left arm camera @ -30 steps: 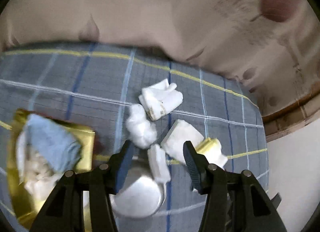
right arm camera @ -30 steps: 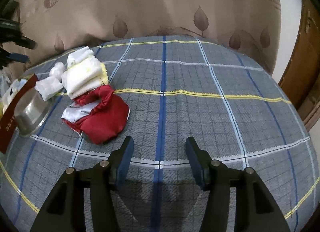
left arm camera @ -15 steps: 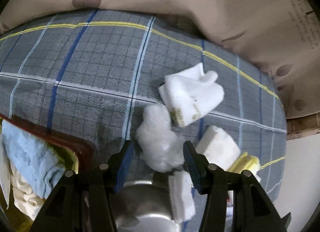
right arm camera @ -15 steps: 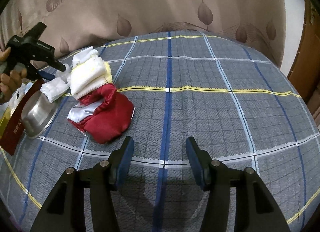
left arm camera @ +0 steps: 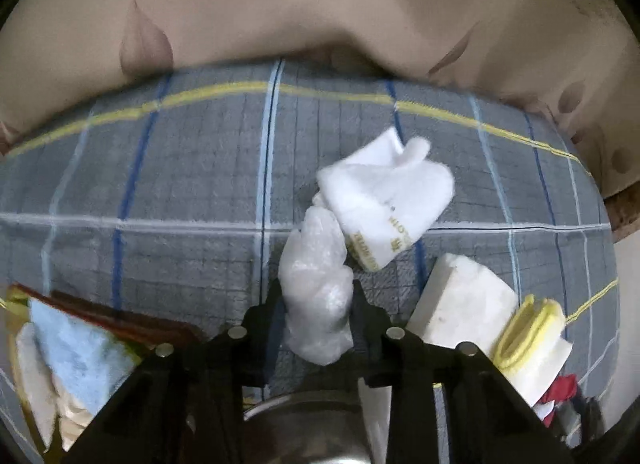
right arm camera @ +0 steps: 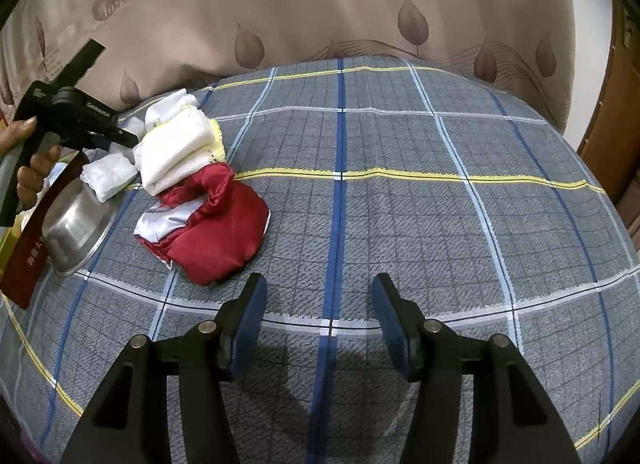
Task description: Organize soft objects
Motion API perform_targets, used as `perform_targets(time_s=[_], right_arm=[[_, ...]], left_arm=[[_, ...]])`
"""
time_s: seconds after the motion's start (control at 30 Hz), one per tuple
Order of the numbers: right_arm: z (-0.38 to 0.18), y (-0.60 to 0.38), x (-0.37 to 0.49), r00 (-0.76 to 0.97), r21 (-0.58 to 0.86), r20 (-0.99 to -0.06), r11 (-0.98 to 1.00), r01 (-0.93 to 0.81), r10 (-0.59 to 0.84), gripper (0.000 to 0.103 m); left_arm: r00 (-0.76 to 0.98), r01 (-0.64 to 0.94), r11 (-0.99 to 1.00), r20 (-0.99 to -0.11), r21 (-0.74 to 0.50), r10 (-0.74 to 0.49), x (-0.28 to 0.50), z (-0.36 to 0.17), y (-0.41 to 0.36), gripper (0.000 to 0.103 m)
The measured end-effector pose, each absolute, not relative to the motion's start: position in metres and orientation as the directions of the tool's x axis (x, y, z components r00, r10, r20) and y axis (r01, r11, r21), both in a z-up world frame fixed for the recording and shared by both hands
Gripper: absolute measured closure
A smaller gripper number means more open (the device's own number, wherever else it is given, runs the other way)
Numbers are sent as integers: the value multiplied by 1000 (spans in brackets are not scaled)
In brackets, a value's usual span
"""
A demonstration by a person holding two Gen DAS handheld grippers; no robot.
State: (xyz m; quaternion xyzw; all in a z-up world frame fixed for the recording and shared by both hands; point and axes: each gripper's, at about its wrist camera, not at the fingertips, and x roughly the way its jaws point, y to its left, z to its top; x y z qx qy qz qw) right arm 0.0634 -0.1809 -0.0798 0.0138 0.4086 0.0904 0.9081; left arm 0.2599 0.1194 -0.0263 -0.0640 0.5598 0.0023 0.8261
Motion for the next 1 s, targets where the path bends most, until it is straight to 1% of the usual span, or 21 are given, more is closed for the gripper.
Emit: perform_targets(time_s=[0.13, 0.2, 0.27, 0.37, 0.43, 0.77, 0.9, 1.0], right_arm=[[-80, -181, 64, 647, 99, -742, 984, -151, 174, 50], [-80, -181, 64, 648, 95, -742, 984, -151, 171, 49], [-80, -181, 64, 649, 96, -742, 984, -149, 170, 49], [-81, -182, 65, 649, 95, -742, 985, -147, 168, 48], [-81, -181, 65, 648, 91, -743, 985, -147, 166, 47], [-81, -178, 66, 646, 57, -751, 988, -141, 136, 43], [-82, -176, 66, 646, 39, -754, 990, -138, 119, 40], [-83, -176, 66, 645, 30, -756, 991, -132, 109, 38]], left_arm=[[465, -73, 992, -883, -107, -61, 228, 10, 127, 73], [509, -73, 994, -861, -78, -30, 208, 27, 130, 73], [538, -78, 995, -843, -62, -11, 191, 37, 132, 73], [553, -79, 994, -833, -78, -21, 162, 47, 140, 73], [561, -87, 994, -828, -73, -11, 145, 51, 139, 73], [570, -158, 976, -821, -148, -32, 55, 45, 164, 72], [589, -195, 967, -808, -162, -17, 21, 46, 177, 71], [607, -242, 957, -795, -161, 20, -5, 47, 192, 71]])
